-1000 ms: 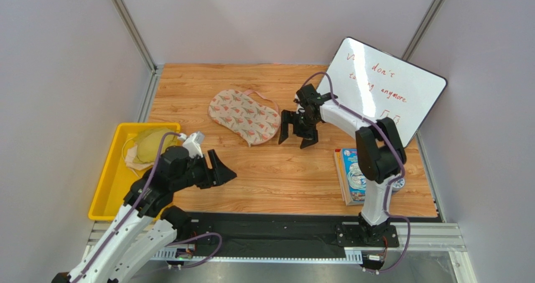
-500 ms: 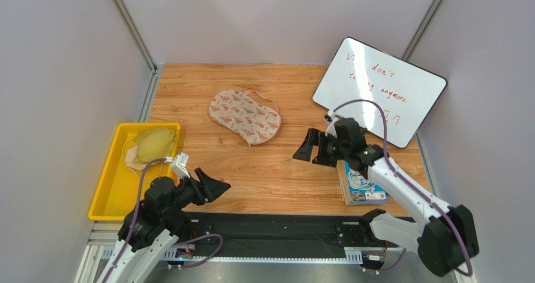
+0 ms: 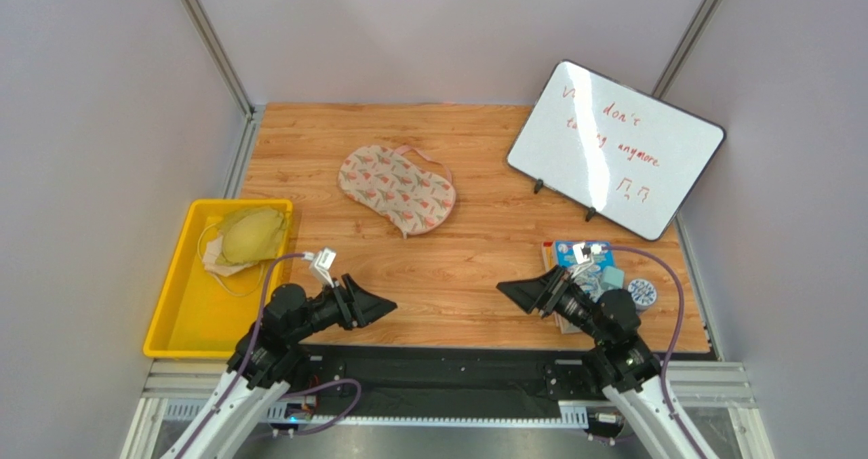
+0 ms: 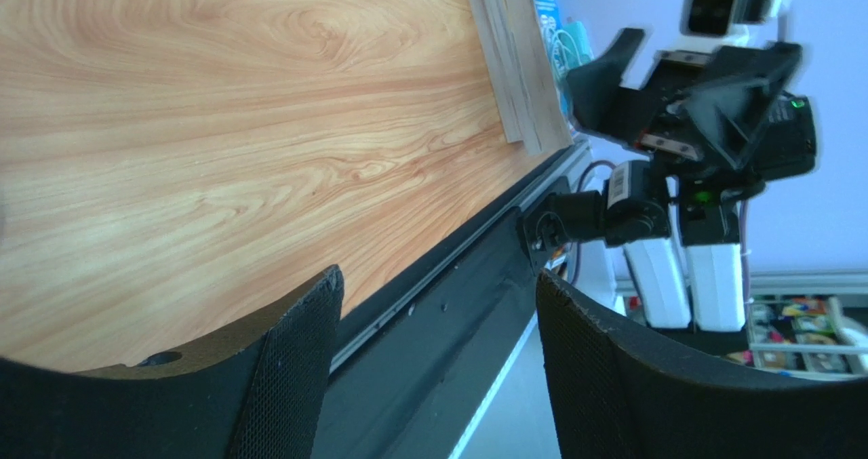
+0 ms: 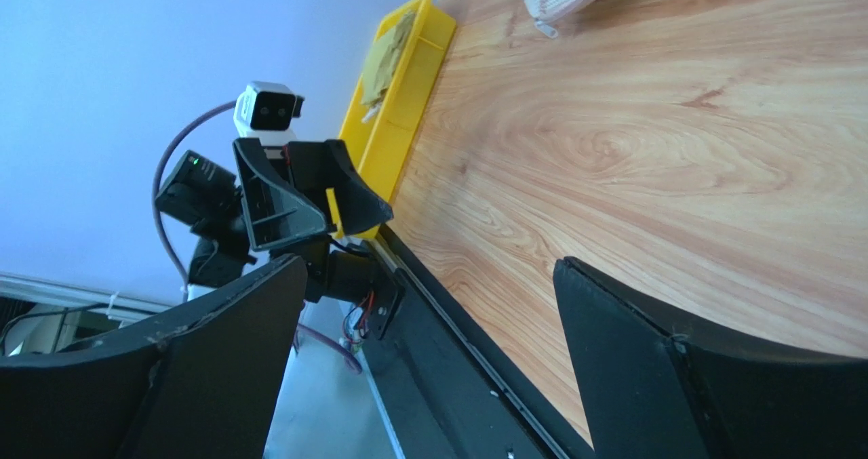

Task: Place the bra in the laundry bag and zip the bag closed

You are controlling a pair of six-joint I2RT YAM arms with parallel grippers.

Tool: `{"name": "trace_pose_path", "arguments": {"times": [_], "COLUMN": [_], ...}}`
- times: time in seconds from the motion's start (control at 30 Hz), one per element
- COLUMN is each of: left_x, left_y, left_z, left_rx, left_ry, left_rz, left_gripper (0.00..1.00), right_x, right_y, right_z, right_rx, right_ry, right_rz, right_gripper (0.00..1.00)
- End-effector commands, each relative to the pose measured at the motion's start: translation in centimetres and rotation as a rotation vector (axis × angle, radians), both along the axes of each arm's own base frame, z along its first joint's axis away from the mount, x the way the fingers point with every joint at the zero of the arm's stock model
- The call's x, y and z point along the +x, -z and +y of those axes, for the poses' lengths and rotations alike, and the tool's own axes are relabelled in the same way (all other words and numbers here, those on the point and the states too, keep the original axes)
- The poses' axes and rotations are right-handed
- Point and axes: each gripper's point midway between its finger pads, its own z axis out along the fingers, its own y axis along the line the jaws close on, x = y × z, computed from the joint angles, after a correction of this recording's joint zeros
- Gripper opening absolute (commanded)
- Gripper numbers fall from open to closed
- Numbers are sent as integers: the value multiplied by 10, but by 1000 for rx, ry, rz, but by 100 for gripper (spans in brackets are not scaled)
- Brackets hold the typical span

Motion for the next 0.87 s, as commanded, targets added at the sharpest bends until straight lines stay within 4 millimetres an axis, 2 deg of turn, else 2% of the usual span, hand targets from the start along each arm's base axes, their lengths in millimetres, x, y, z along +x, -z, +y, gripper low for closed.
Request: {"name": "trace_pose_path", "arguments": {"times": [0.0,0.07,0.17,0.33,0.37,0.57,0.83], "left_x": [6,10,11,6,4,3,7], "left_y": [-22,-22,-15,23,32,46,52], "left_z": [-19,-17,-16,-11,-9,-5,-1], "left_rx": [-225,-211,-181,-50,-23,35,70], "left_ry": [60,37,33,49,52,55,30], "left_rz": [-169,-190,-189,-120,-94,-87,-90], "left_gripper": [76,76,76,76,76,76,77], "right_x": [-8,-2,3,5,3,3,2], "right_y": [64,77,78,102,102,101,100], "right_z": [2,-6,-12,-24,-23,-23,-21], "right_rx": [-81,-119,-139,-228,-235,-241,-248], "right_ry": [-29,42,83,136,119,119,108], "right_rz": [136,177,147,194,185,167,152], "right_gripper": [100,100,100,100,100,100,100]}}
